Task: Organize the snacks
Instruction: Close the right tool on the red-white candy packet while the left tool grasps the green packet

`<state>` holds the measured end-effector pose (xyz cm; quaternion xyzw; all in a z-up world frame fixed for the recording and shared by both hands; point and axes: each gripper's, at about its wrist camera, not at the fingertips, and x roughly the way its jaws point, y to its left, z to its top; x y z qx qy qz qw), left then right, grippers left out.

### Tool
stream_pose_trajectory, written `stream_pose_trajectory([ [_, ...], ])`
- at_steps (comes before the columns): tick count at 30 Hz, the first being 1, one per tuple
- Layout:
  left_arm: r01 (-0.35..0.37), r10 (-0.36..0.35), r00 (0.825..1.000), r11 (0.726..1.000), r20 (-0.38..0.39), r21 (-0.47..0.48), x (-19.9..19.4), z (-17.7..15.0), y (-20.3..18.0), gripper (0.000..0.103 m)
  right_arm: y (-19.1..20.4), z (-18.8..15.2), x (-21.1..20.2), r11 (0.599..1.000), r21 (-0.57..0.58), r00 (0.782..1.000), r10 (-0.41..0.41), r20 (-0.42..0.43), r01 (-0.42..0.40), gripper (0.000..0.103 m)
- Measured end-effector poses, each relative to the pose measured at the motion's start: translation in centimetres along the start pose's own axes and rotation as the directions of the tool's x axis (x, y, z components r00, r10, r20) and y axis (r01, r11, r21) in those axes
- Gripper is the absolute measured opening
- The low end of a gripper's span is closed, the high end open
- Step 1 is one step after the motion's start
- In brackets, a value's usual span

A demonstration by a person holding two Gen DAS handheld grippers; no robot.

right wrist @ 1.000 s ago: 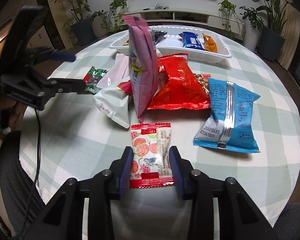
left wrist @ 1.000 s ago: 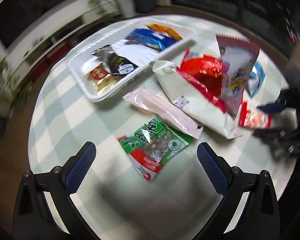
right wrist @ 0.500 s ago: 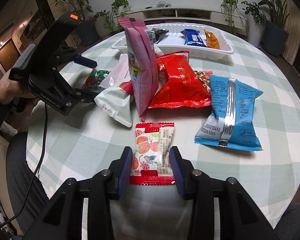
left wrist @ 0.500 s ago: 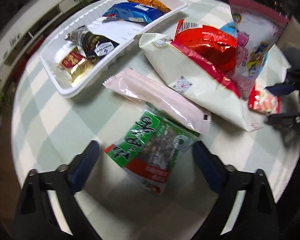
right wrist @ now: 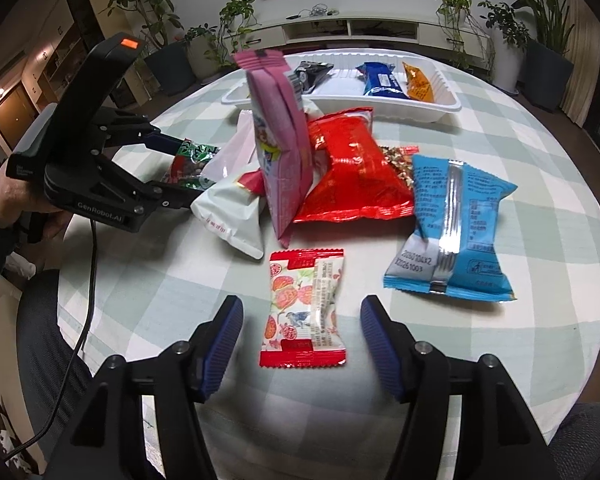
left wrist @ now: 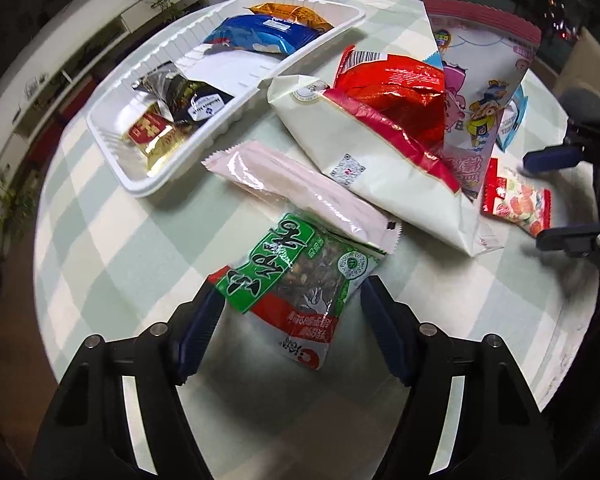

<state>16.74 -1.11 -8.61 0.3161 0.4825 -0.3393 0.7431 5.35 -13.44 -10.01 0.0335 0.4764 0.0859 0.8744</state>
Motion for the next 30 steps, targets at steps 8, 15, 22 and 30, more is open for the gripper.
stream_pose_trajectory([
  [8, -0.047, 0.047, 0.999, 0.997, -0.001, 0.066, -1.5, -0.5, 0.5, 0.076, 0.0, 0.0, 0.1, 1.0, 0.003, 1.0, 0.014, -0.007, -0.014, 0.065],
  [15, -0.024, 0.028, 0.999, 0.978, -0.017, 0.205, -1.1, 1.5, -1.2, 0.076, 0.1, -0.1, 0.4, 1.0, 0.007, 0.999, 0.024, -0.022, -0.024, 0.066],
  [22, 0.075, -0.065, 0.994, 0.989, -0.087, 0.125, 0.7, 1.9, 0.4, 0.075, -0.7, 0.0, 0.2, 0.999, 0.024, 1.0, 0.024, -0.018, -0.024, 0.066],
  [30, 0.086, -0.08, 0.994, 0.993, -0.071, 0.08, 0.2, 1.3, 0.3, 0.059, -0.4, 0.1, 0.2, 0.999, 0.017, 0.999, 0.032, -0.02, -0.031, 0.066],
])
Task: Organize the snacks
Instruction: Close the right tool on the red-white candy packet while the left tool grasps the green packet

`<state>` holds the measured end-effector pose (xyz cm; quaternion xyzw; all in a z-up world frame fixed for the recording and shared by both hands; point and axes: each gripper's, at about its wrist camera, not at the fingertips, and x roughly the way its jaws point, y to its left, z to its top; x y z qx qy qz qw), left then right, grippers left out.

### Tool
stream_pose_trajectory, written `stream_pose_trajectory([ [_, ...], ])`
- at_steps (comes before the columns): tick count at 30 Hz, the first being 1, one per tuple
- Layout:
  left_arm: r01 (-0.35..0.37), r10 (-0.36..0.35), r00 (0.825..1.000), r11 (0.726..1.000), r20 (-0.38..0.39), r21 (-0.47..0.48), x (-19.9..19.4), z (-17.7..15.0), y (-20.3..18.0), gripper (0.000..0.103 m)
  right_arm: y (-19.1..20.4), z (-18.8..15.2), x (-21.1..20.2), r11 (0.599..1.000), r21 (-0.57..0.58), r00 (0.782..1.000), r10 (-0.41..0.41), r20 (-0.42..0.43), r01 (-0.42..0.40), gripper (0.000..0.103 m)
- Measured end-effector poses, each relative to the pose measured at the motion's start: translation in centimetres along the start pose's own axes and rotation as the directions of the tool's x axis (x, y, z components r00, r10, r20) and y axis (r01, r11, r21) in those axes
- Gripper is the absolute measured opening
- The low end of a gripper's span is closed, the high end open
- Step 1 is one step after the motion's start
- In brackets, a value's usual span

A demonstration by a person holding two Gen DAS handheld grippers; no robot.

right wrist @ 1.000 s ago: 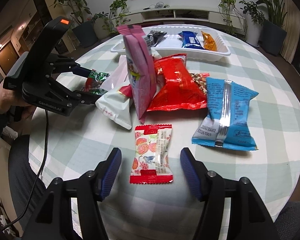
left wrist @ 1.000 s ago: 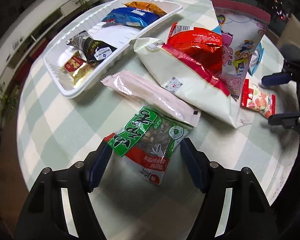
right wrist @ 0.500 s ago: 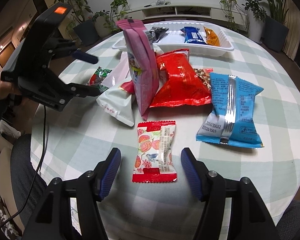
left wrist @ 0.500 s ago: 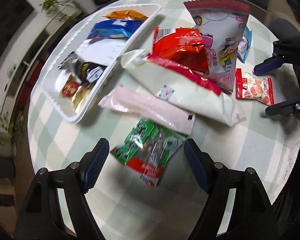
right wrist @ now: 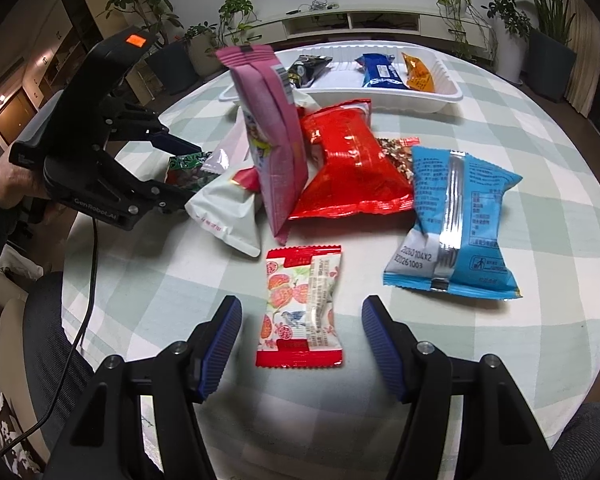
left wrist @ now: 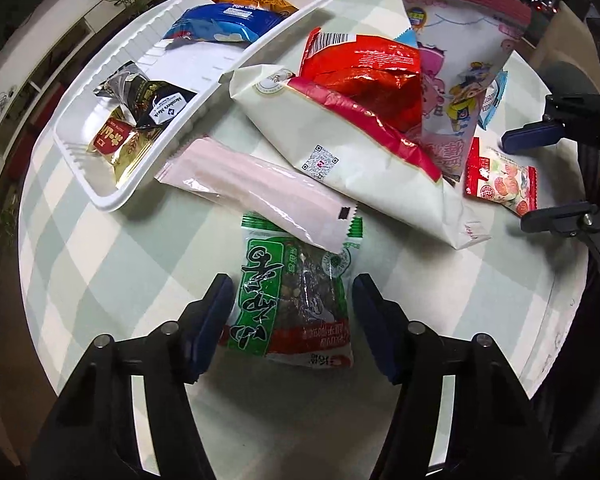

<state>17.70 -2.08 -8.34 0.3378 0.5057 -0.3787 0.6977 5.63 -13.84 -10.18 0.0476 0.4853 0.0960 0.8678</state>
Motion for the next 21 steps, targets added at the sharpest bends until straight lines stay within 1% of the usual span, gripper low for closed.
stream_pose_trajectory([
  [4, 0.01, -0.009, 1.0, 0.999, 0.006, -0.04, 0.1, -0.8, -0.8, 0.059, 0.1, 0.1, -0.1, 1.0, 0.0, 1.0, -0.009, 0.002, 0.009, 0.072],
  [5, 0.013, -0.013, 1.0, 0.998, 0.007, -0.056, 0.1, -1.0, -0.9, 0.058, 0.2, 0.1, -0.1, 1.0, -0.003, 1.0, -0.012, 0.003, 0.012, 0.072],
  [6, 0.026, -0.025, 1.0, 0.997, 0.01, -0.076, 0.1, -1.0, -0.9, 0.052, 0.2, 0.2, -0.2, 1.0, -0.006, 1.0, -0.016, 0.006, 0.016, 0.072],
  [7, 0.044, -0.042, 0.999, 0.994, 0.016, -0.099, 0.0, -1.2, -0.8, 0.051, 0.2, 0.3, -0.2, 1.0, -0.008, 1.0, -0.018, 0.008, 0.019, 0.072],
  [10, 0.043, -0.038, 0.999, 0.988, 0.033, -0.152, -0.2, -1.6, -0.9, 0.047, 0.1, 0.5, 0.2, 0.999, -0.016, 1.0, -0.029, 0.003, 0.029, 0.072],
  [13, 0.045, -0.037, 0.998, 0.981, 0.043, -0.191, -0.4, -1.9, -1.4, 0.041, 0.3, 0.8, 0.5, 0.999, -0.031, 0.999, -0.035, -0.002, 0.035, 0.072],
  [15, 0.051, -0.04, 0.998, 0.974, 0.054, -0.219, -0.7, -2.4, -2.0, 0.036, 0.6, 0.9, 0.7, 0.998, -0.05, 0.999, -0.043, -0.005, 0.042, 0.071],
  [18, 0.055, -0.038, 0.997, 0.963, 0.07, -0.265, -1.3, -3.3, -2.8, 0.034, 1.0, 0.8, 1.2, 0.996, -0.075, 0.998, -0.054, -0.023, 0.052, 0.067],
  [21, 0.064, -0.036, 0.995, 0.945, 0.092, -0.321, -1.8, -4.3, -3.5, 0.033, 1.4, 0.5, 1.3, 0.992, -0.099, 0.997, -0.075, -0.018, 0.073, 0.064],
])
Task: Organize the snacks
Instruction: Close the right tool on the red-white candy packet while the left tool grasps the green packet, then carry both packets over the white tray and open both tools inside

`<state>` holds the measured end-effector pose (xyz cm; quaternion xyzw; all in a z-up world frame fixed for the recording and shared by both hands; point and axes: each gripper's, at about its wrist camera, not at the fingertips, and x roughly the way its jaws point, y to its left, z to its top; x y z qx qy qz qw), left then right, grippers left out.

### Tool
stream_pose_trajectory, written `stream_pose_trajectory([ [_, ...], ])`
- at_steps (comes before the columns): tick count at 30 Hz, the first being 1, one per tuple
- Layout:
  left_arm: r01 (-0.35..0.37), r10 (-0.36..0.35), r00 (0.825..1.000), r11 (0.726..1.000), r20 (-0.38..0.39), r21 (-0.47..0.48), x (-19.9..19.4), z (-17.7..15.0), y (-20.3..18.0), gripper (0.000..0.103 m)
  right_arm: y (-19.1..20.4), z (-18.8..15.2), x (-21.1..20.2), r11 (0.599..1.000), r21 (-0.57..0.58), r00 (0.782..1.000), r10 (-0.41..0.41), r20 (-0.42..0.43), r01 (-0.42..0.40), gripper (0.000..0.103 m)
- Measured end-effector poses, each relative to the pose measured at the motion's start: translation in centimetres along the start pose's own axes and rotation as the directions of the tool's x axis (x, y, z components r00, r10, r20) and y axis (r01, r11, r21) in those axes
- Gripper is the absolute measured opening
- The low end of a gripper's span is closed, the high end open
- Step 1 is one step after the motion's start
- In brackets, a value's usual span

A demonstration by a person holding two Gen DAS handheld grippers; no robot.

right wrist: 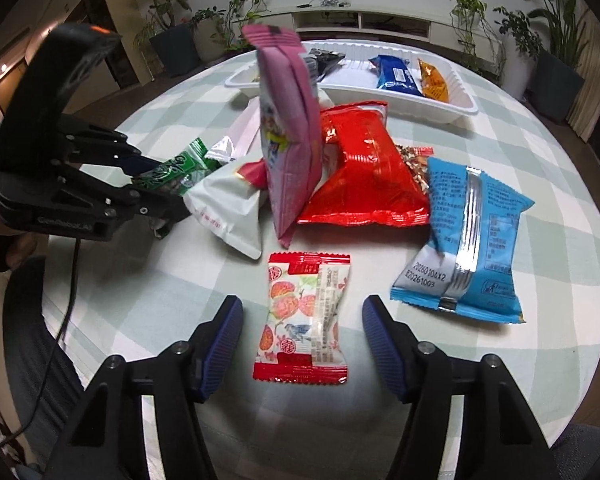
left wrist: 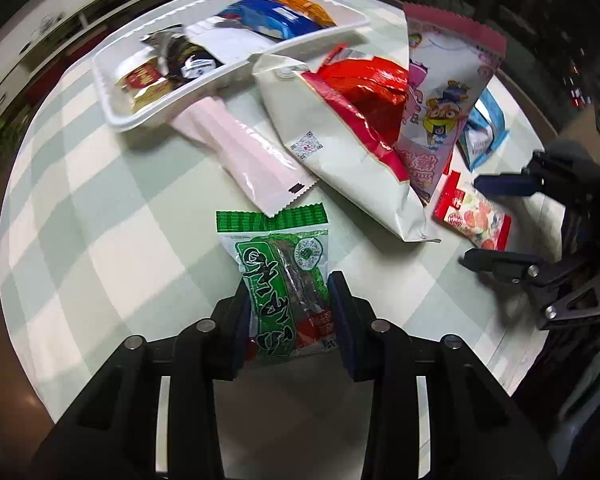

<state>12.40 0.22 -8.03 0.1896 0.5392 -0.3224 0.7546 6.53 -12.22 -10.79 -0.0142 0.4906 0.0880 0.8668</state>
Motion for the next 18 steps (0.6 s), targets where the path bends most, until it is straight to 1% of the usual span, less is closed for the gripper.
stream_pose_trajectory([
  [2, 0.011, -0.01, 1.0, 0.999, 0.016, -0.037, -0.3, -0.6, -0.1, 0.033, 0.0, 0.0, 0.0, 1.0, -0.008, 1.0, -0.006, 0.001, 0.006, 0.056],
  [3, 0.014, -0.013, 1.0, 0.999, 0.022, -0.051, -0.4, -0.8, -0.1, 0.032, 0.0, 0.0, 0.0, 1.0, -0.01, 1.0, -0.011, 0.002, 0.011, 0.054],
  [5, 0.028, -0.025, 0.999, 0.996, 0.04, -0.086, -0.8, -1.4, -0.3, 0.032, -0.1, -0.1, 0.0, 1.0, -0.014, 1.0, -0.018, 0.002, 0.018, 0.045],
  [6, 0.032, -0.028, 0.999, 0.995, 0.046, -0.097, -0.5, -1.1, 0.0, 0.032, -0.1, -0.1, -0.1, 1.0, -0.014, 1.0, -0.019, 0.002, 0.019, 0.042],
  [7, 0.038, -0.031, 0.998, 0.992, 0.056, -0.116, -0.7, -1.5, -0.1, 0.032, -0.2, -0.1, -0.1, 1.0, -0.015, 1.0, -0.02, 0.002, 0.02, 0.038],
  [11, 0.071, -0.056, 0.994, 0.985, 0.095, -0.16, -1.2, -2.5, -0.4, 0.029, -0.2, -0.2, -0.2, 1.0, -0.01, 1.0, -0.009, 0.005, 0.009, 0.035],
  [13, 0.108, -0.085, 0.988, 0.977, 0.13, -0.184, -1.7, -3.3, -0.7, 0.027, -0.3, -0.3, -0.4, 1.0, 0.003, 1.0, 0.01, 0.009, -0.01, 0.034],
  [14, 0.122, -0.095, 0.985, 0.973, 0.146, -0.197, -2.0, -3.7, -0.7, 0.024, -0.3, -0.3, -0.6, 1.0, 0.01, 1.0, 0.019, 0.013, -0.019, 0.034],
  [16, 0.145, -0.106, 0.979, 0.963, 0.177, -0.228, -2.4, -4.5, -0.8, 0.024, -0.2, -0.3, -0.9, 1.0, 0.013, 0.999, 0.026, 0.023, -0.026, 0.034],
  [18, 0.162, -0.115, 0.975, 0.955, 0.191, -0.25, -2.5, -5.1, -0.9, 0.024, -0.1, -0.3, -1.3, 0.999, 0.017, 0.999, 0.041, 0.031, -0.041, 0.034],
])
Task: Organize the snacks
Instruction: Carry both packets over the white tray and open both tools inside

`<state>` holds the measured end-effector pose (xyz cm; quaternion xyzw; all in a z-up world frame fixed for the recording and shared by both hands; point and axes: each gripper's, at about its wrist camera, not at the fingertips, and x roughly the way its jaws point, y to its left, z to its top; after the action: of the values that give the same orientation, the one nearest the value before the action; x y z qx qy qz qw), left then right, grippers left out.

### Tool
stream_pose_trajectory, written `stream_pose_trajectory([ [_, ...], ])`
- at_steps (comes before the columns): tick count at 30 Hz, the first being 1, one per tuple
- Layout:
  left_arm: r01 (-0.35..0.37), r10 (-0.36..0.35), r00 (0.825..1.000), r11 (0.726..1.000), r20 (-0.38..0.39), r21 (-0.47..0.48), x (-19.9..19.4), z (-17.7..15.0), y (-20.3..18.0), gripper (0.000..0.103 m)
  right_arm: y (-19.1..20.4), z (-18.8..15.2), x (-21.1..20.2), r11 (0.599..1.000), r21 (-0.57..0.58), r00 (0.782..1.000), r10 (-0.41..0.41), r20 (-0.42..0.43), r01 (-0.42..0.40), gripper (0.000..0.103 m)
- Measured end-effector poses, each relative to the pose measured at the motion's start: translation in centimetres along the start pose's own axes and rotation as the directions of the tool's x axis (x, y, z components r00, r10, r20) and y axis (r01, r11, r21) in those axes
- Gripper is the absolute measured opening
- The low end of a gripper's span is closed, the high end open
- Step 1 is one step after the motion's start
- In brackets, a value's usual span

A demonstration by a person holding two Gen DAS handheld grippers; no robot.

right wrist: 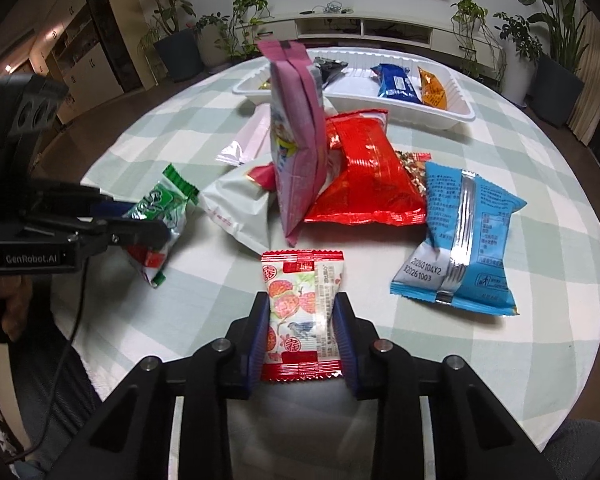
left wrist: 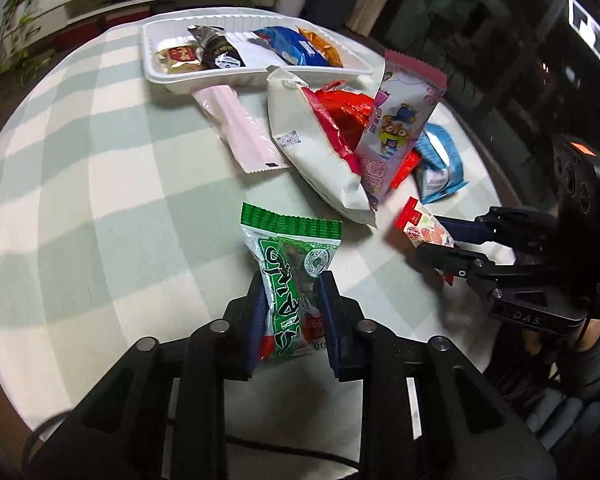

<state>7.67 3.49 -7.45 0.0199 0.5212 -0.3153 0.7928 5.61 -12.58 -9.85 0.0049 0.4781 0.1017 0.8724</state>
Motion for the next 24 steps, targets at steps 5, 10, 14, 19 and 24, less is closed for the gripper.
stream_pose_trajectory([
  [5, -0.03, 0.03, 0.999, 1.0, -0.026, -0.004, 0.4, -0.8, -0.3, 0.024, 0.3, -0.1, -0.2, 1.0, 0.001, 1.0, 0.01, -0.004, -0.01, 0.034],
  [10, -0.098, 0.105, 0.991, 0.991, -0.078, 0.091, 1.0, -0.8, -2.1, 0.026, 0.6, -0.6, 0.0, 1.0, -0.008, 1.0, 0.014, -0.014, -0.014, 0.034],
  [14, -0.098, 0.101, 0.993, 0.993, -0.057, 0.061, 0.9, -1.1, -2.0, 0.023, 0.6, -0.8, -0.3, 1.0, -0.007, 1.0, 0.019, -0.007, -0.019, 0.034],
  [19, -0.068, 0.068, 0.998, 0.997, -0.01, 0.024, 0.1, -1.6, -1.8, 0.017, 0.0, -0.7, -1.5, 0.999, 0.02, 0.999, 0.047, 0.021, -0.047, 0.034],
  [24, -0.026, 0.028, 0.998, 0.999, 0.051, -0.031, -1.6, -1.5, -1.1, 0.015, -0.7, -0.7, -2.8, 0.993, 0.058, 0.993, 0.103, 0.059, -0.107, 0.034],
])
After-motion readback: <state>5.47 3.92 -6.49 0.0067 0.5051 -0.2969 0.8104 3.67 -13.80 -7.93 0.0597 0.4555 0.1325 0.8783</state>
